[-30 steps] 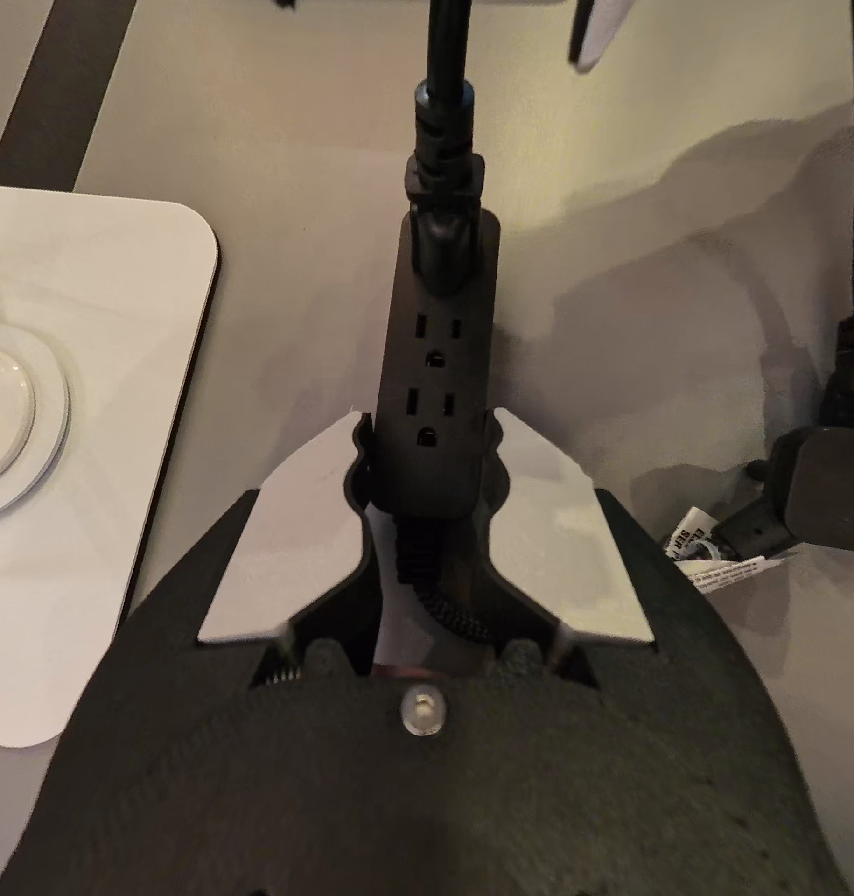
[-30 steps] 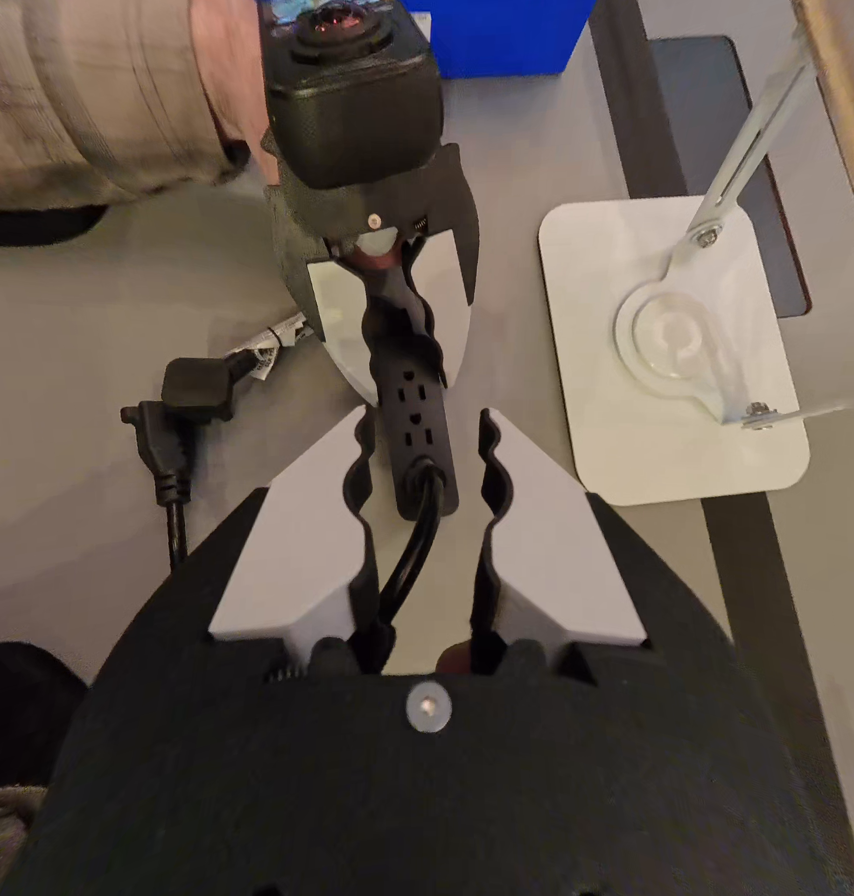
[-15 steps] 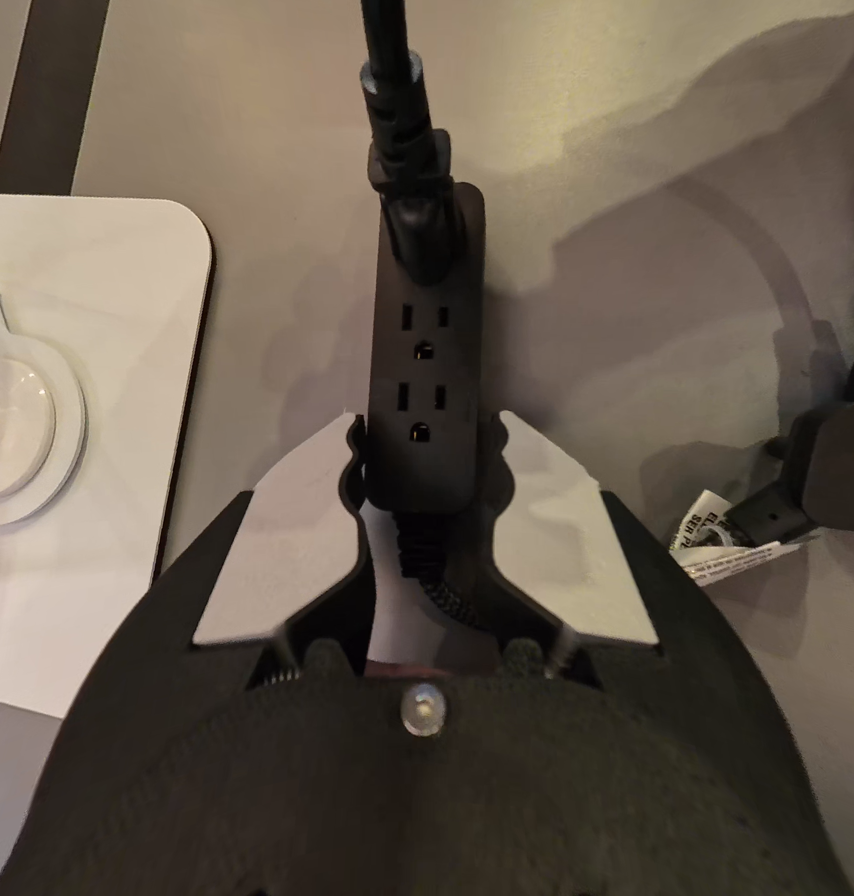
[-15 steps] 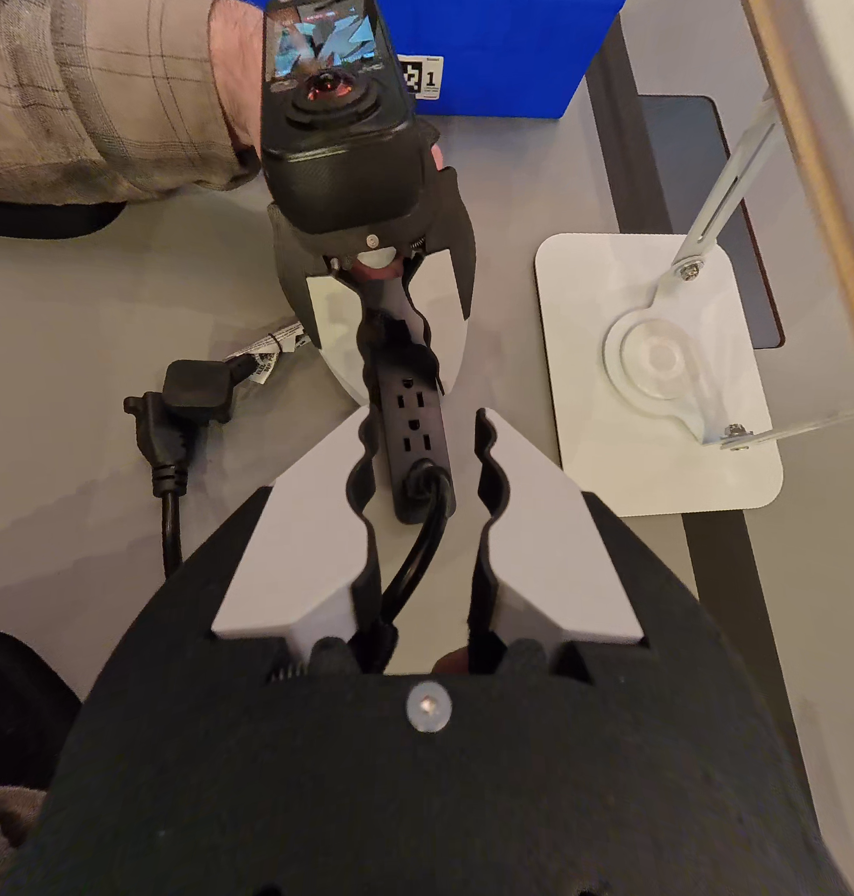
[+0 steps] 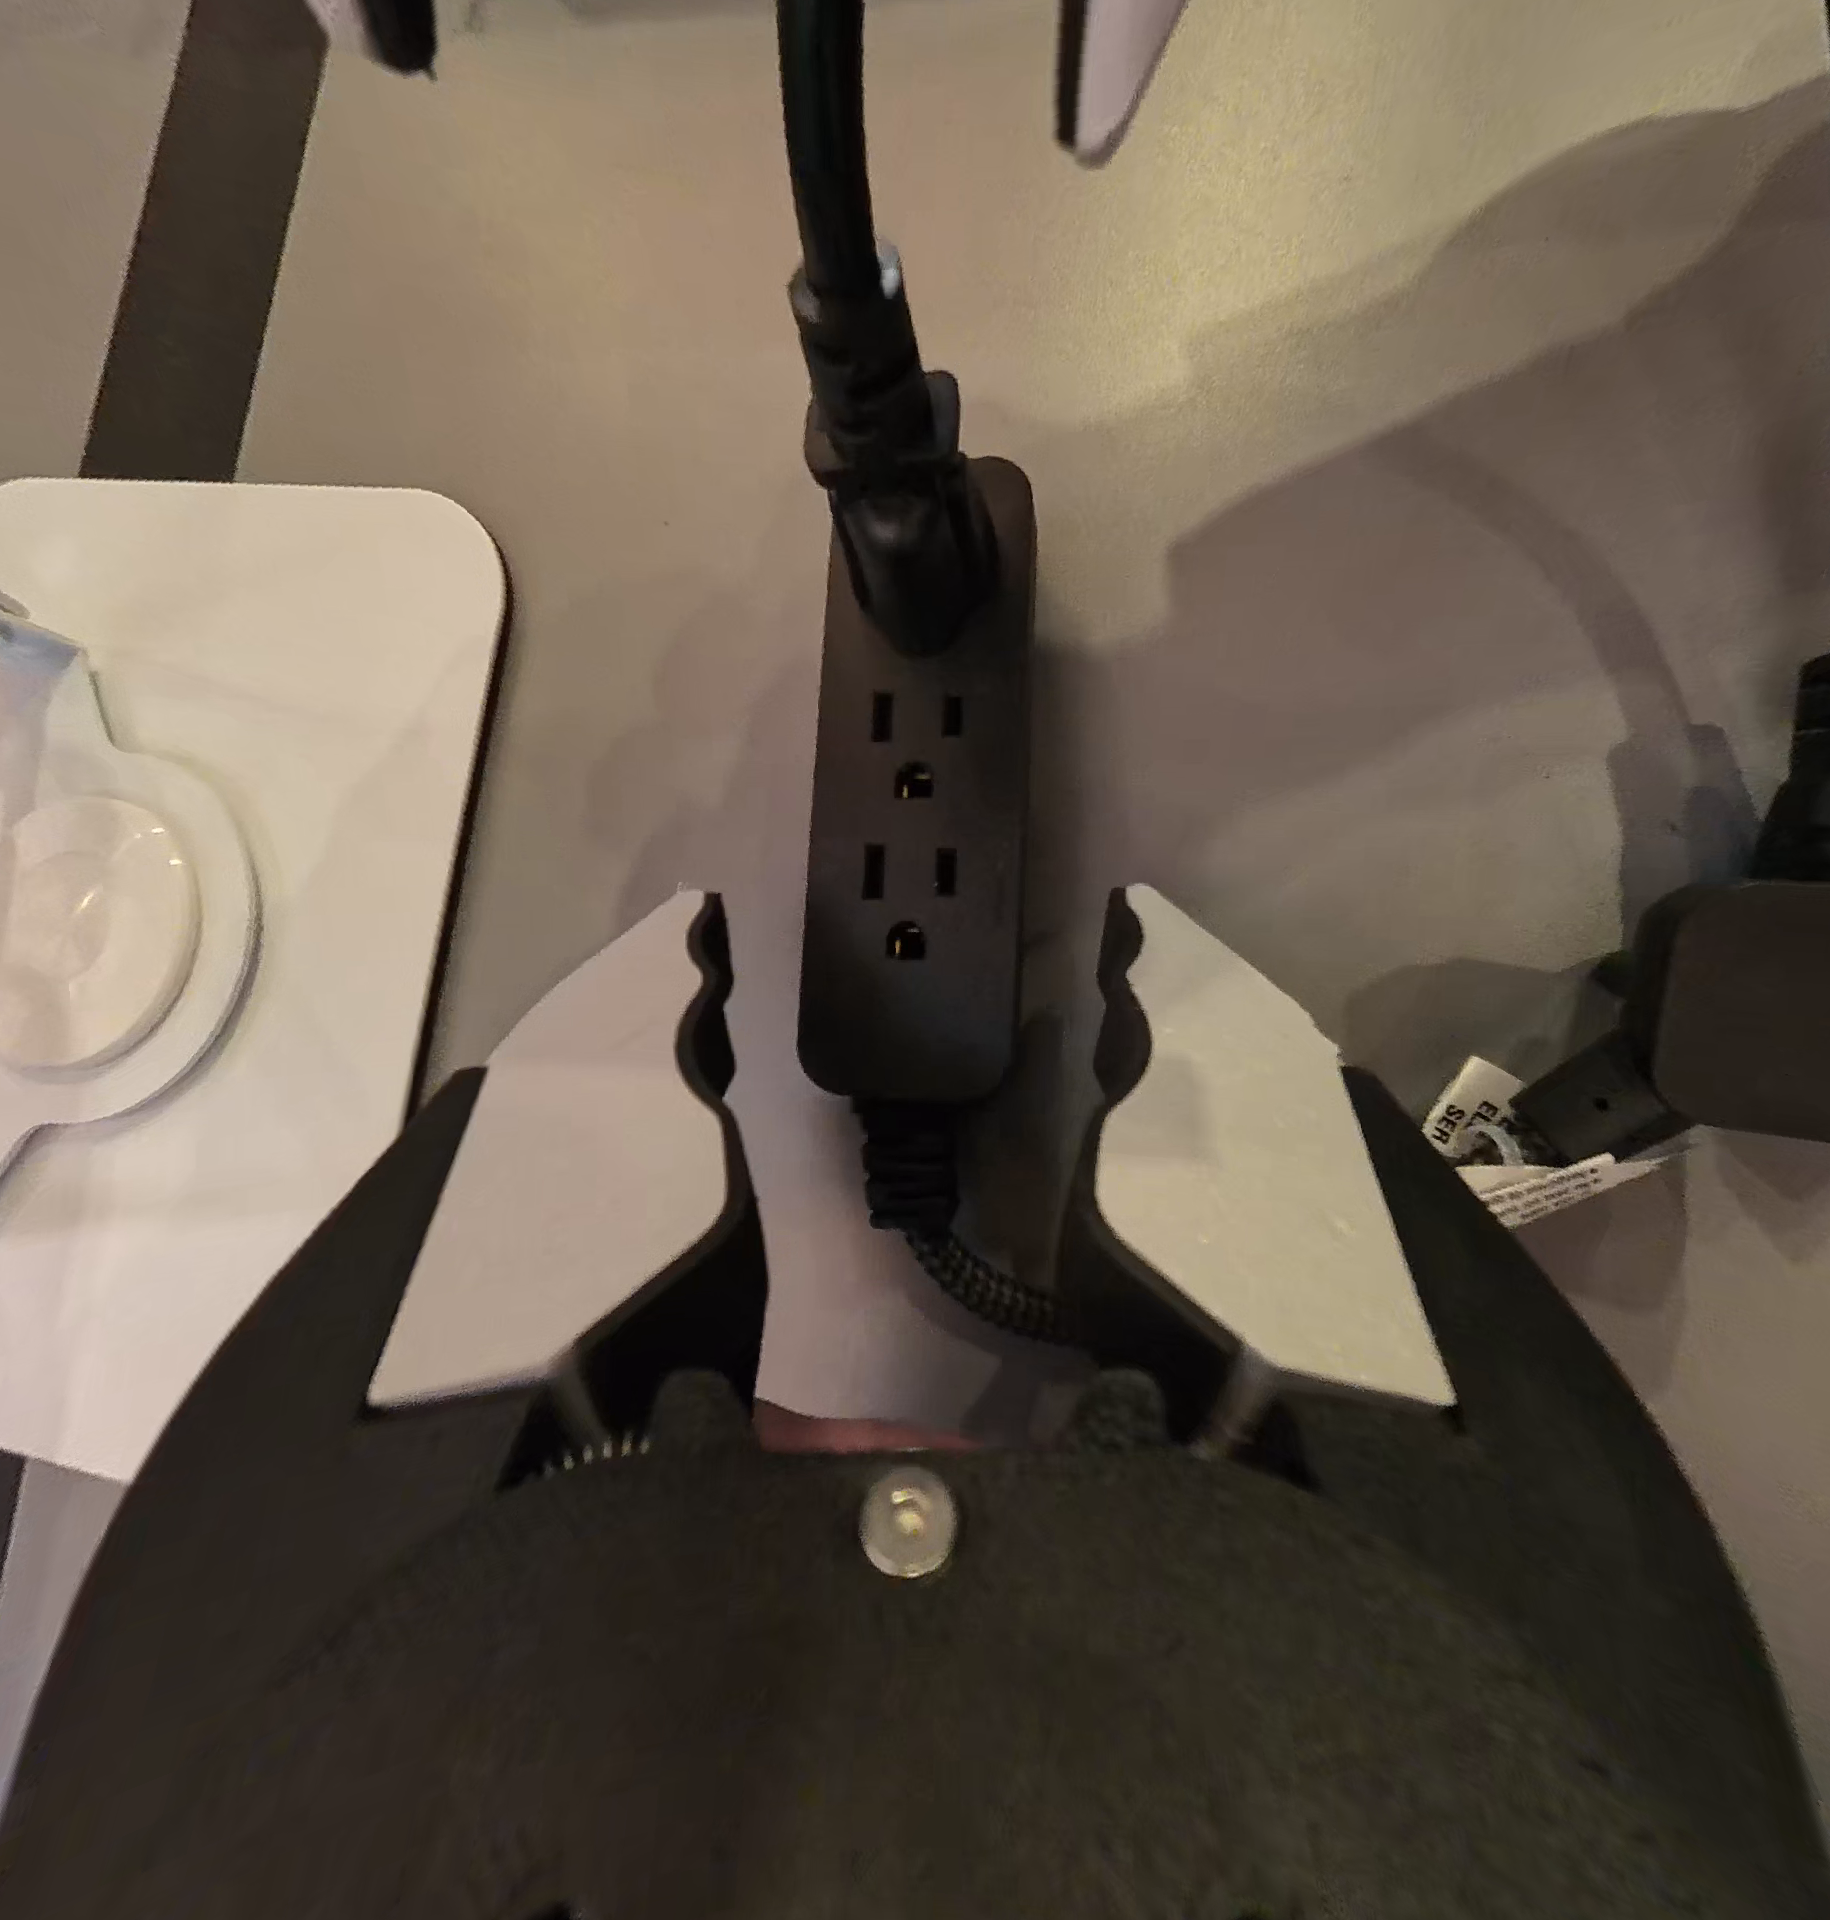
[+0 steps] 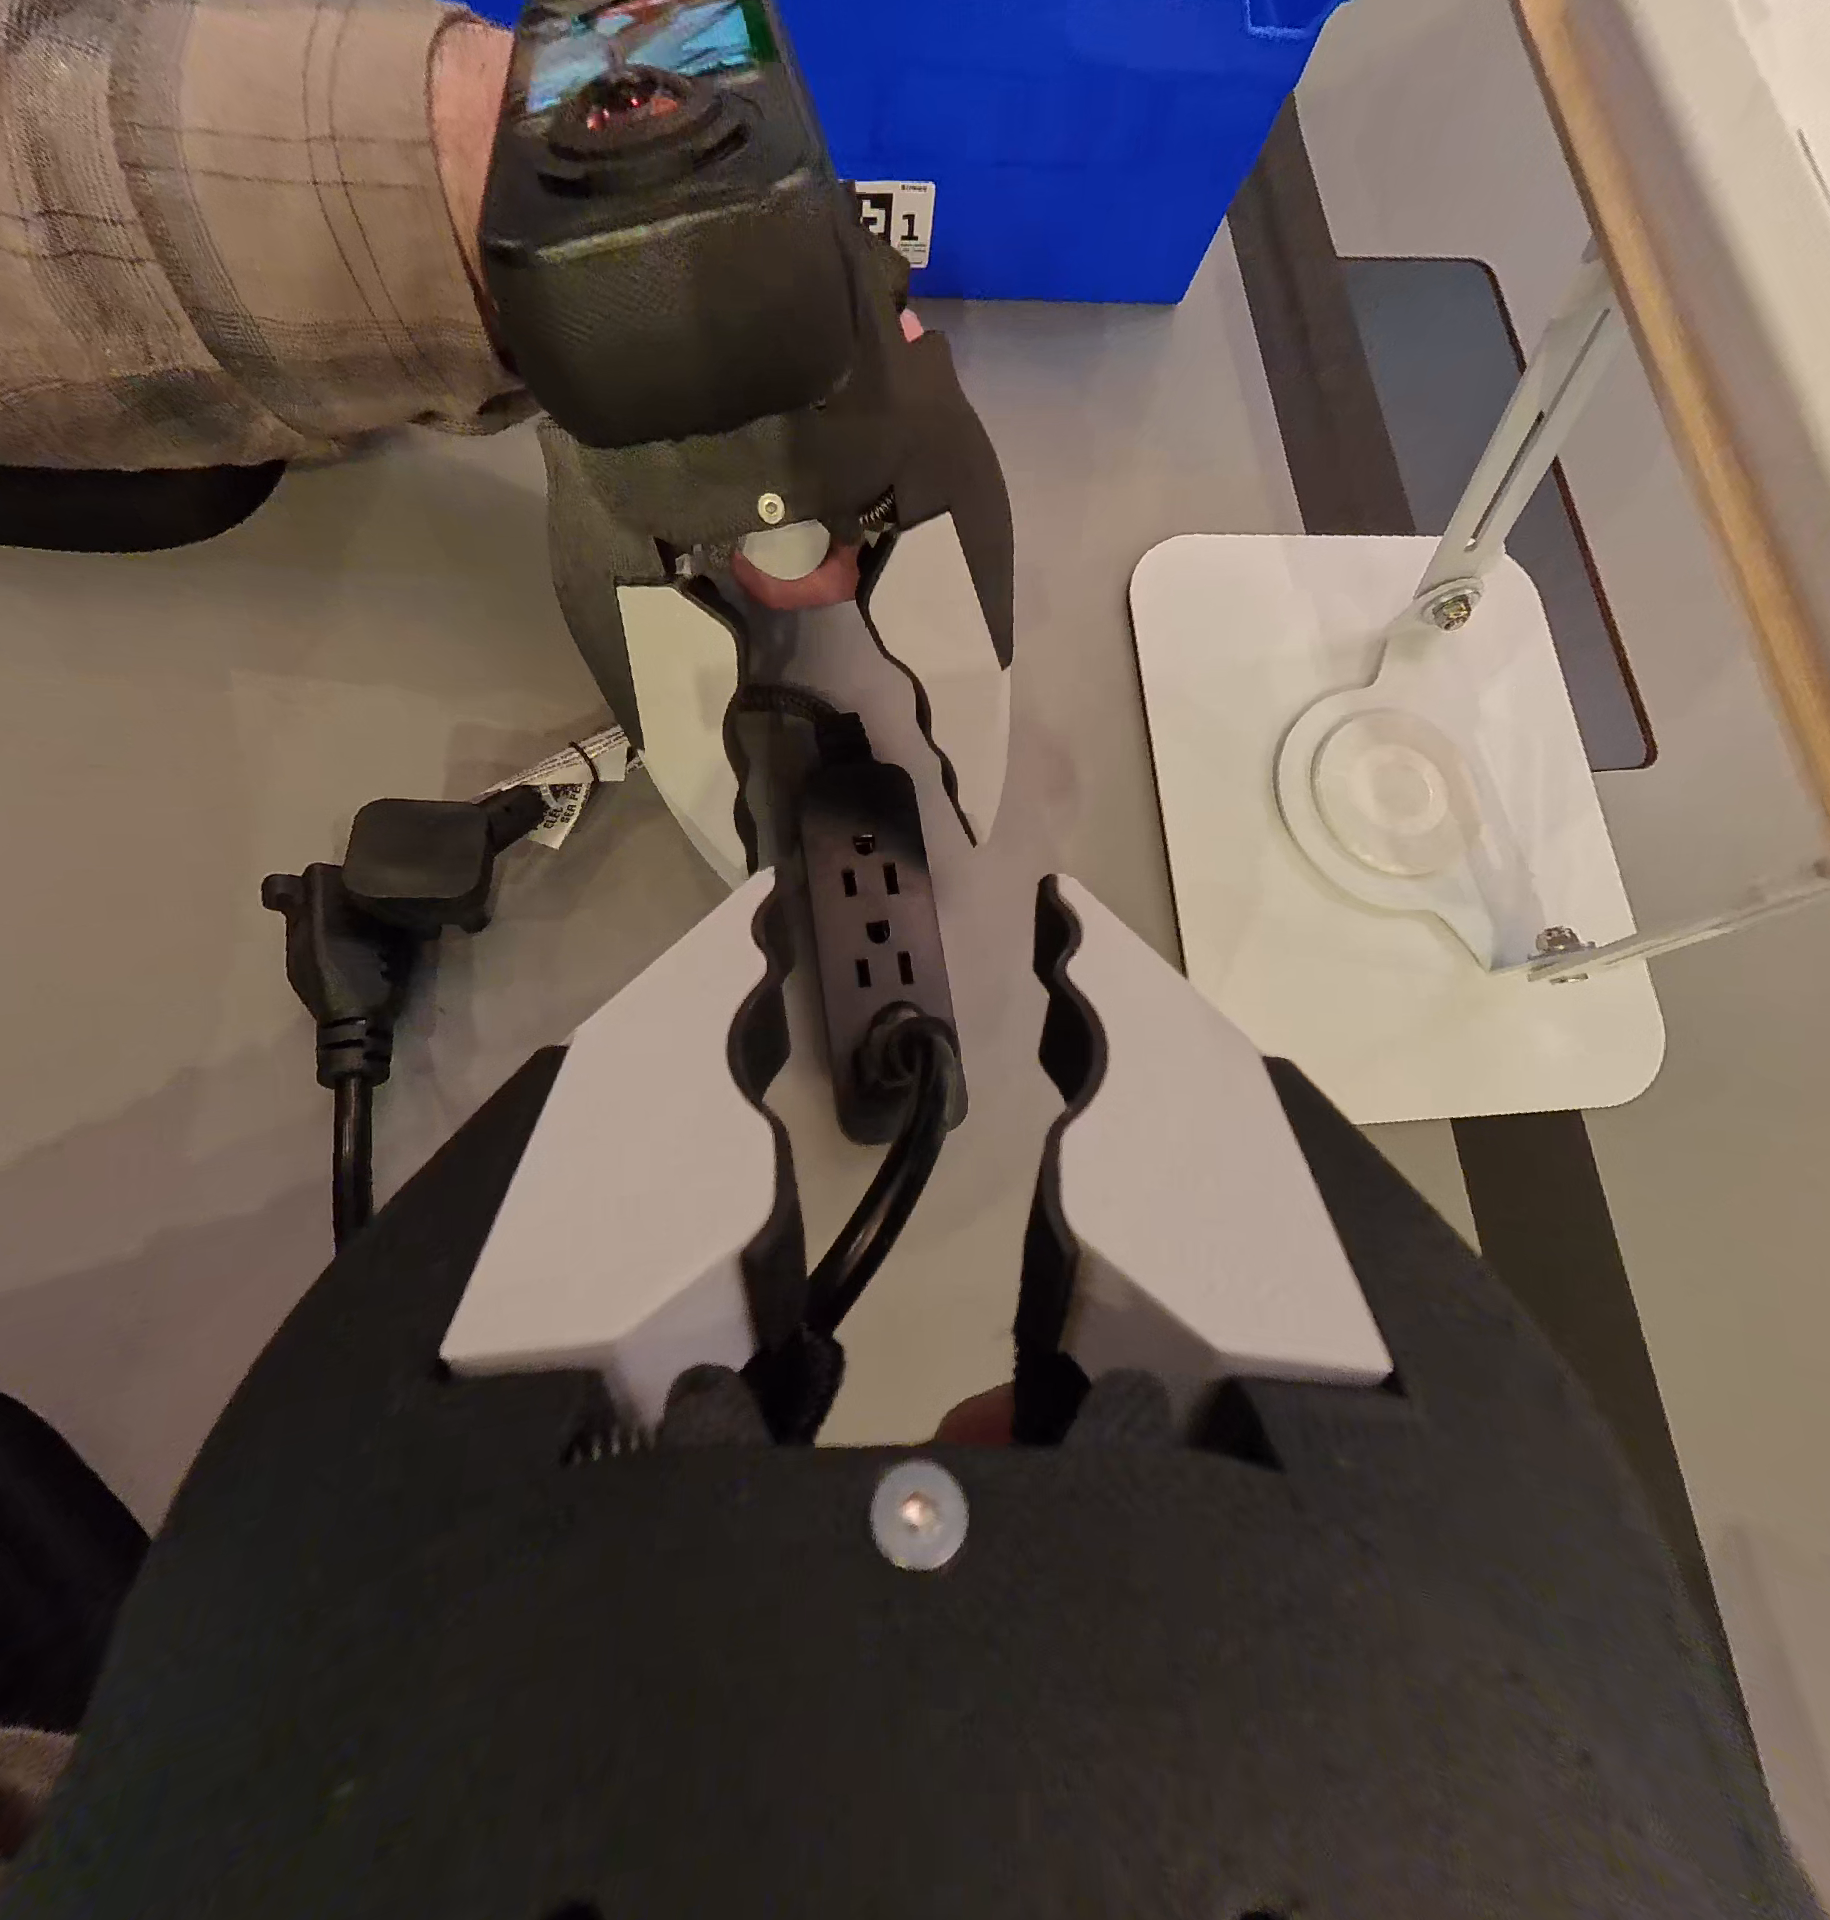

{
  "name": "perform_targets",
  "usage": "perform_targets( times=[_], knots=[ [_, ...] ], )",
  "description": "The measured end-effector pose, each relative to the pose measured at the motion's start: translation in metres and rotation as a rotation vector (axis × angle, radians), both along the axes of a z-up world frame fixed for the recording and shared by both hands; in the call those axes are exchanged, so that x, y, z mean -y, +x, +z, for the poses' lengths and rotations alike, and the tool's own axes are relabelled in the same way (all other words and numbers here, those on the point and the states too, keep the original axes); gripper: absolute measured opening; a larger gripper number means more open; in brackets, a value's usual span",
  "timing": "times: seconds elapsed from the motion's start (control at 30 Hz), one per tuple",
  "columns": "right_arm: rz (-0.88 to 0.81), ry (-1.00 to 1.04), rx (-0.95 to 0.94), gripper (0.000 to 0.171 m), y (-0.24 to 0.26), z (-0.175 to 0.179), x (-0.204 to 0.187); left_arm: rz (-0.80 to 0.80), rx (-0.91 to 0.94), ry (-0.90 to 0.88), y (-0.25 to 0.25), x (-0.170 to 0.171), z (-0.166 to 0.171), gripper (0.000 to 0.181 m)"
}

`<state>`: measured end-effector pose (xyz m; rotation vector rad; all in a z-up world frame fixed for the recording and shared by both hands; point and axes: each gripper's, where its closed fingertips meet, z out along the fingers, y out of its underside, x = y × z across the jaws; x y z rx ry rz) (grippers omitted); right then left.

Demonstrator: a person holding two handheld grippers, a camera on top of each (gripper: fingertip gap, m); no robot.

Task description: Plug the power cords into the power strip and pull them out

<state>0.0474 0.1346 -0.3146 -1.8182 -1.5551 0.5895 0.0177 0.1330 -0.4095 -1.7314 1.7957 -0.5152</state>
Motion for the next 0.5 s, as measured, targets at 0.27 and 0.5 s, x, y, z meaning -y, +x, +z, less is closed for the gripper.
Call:
perform_targets(
  times=[0.27, 0.5],
  knots=[
    [-0.023, 0.045, -0.045, 0.046, 0.004, 0.015, -0.004, 0.013, 0.015, 0.055, 0.0, -0.004, 0.011, 0.07],
    [-0.016, 0.056, -0.097, 0.051, 0.003, 0.026, -0.002, 0.035, 0.021, 0.098, 0.0, -0.008, 0.021, 0.08]
  ],
)
